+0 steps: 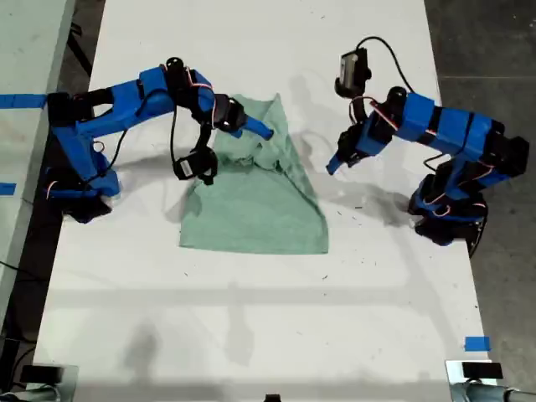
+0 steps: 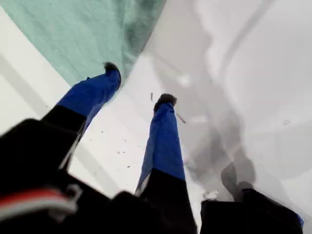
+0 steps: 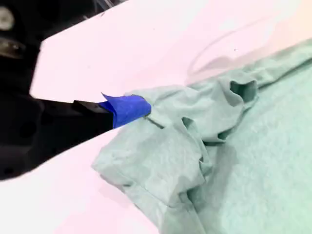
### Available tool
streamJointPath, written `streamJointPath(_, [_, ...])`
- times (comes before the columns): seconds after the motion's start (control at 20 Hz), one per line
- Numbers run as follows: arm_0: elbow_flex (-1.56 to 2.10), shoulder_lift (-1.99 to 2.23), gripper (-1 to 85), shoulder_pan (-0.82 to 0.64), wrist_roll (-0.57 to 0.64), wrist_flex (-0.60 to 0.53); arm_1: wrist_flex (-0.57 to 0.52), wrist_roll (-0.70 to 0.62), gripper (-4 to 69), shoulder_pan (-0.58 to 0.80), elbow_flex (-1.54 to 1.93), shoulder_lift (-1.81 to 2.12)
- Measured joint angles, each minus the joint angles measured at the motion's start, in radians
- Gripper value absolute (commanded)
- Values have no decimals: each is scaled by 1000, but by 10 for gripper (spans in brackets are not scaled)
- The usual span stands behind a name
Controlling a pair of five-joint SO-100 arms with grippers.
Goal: Fold tshirt
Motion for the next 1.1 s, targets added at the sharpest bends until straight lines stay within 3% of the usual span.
streamJointPath(0.1, [253, 149, 328, 41, -60, -83, -49, 31, 147, -83, 6, -20])
streamJointPath(0.3, [537, 290, 333, 166, -186, -156, -123, 89, 171, -195, 8, -132])
streamJointPath(0.45, [672, 370, 327, 245, -272, -192, -169, 133, 296, -249, 57, -172])
streamJointPath(0.6, [827, 480, 316, 270, -330, -256, -239, 184, 335, -290, 147, -172])
streamJointPath(0.75, [971, 634, 311, 279, -362, -319, -311, 244, 326, -339, 212, -175])
streamJointPath(1.1, [1008, 683, 303, 278, -376, -328, -468, 367, 295, -382, 334, -202])
